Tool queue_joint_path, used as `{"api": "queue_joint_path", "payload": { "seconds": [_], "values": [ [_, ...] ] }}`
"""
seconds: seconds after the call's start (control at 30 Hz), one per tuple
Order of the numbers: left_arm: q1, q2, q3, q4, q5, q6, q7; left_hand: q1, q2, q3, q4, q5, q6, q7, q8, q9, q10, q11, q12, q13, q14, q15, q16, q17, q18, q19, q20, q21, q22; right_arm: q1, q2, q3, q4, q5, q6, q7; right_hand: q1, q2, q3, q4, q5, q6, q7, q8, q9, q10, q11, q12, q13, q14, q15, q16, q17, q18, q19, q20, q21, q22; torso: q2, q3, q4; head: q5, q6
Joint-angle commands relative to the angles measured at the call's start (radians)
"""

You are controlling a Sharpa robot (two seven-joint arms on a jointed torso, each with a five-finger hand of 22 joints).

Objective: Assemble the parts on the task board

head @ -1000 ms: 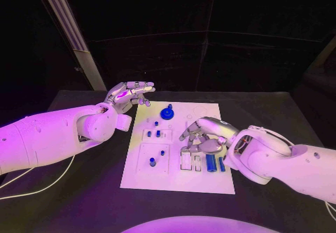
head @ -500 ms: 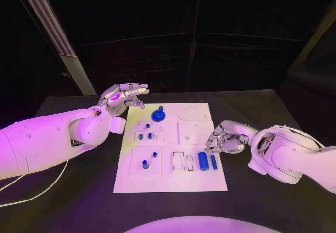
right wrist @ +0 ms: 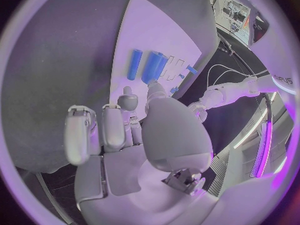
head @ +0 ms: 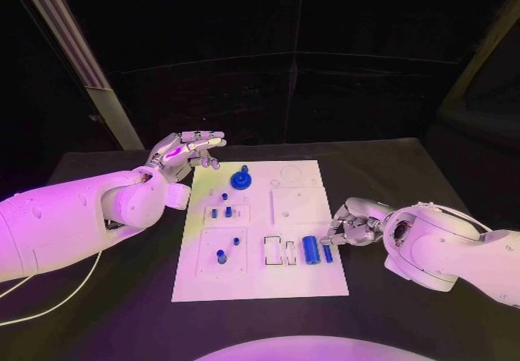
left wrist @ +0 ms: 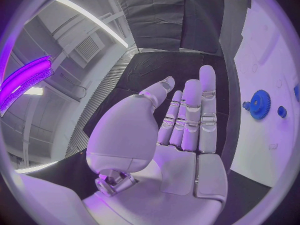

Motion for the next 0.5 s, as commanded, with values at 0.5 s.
{"api": "queue_joint_path", "payload": {
  "seconds": [0.5],
  "values": [
    [0.000,-0.001,0.000,-0.005,-0.004,0.013,-0.003,0.005,0.010,-0.006,-0.001,0.004,-0.004,-0.003,0.004,0.001,-0.006,-0.002,0.004,0.001,-0.008,0.002,0.007,-0.002,0.015,0.008,0.000,-0.005,-0.002,-0.012,0.030,-0.004,0.007,-0.148,-0.077,0.012,-0.042,-0.011,-0.058,0.027,0.007,-0.033,-0.003,0.064,0.030,0.093,-0.001,0.235,0.263,0.055,0.005,0.090,0.145,-0.022,0.047,0.007,0.045,0.175,0.000,-0.0005,-0.0012,-0.004,-0.002]
  ]
}}
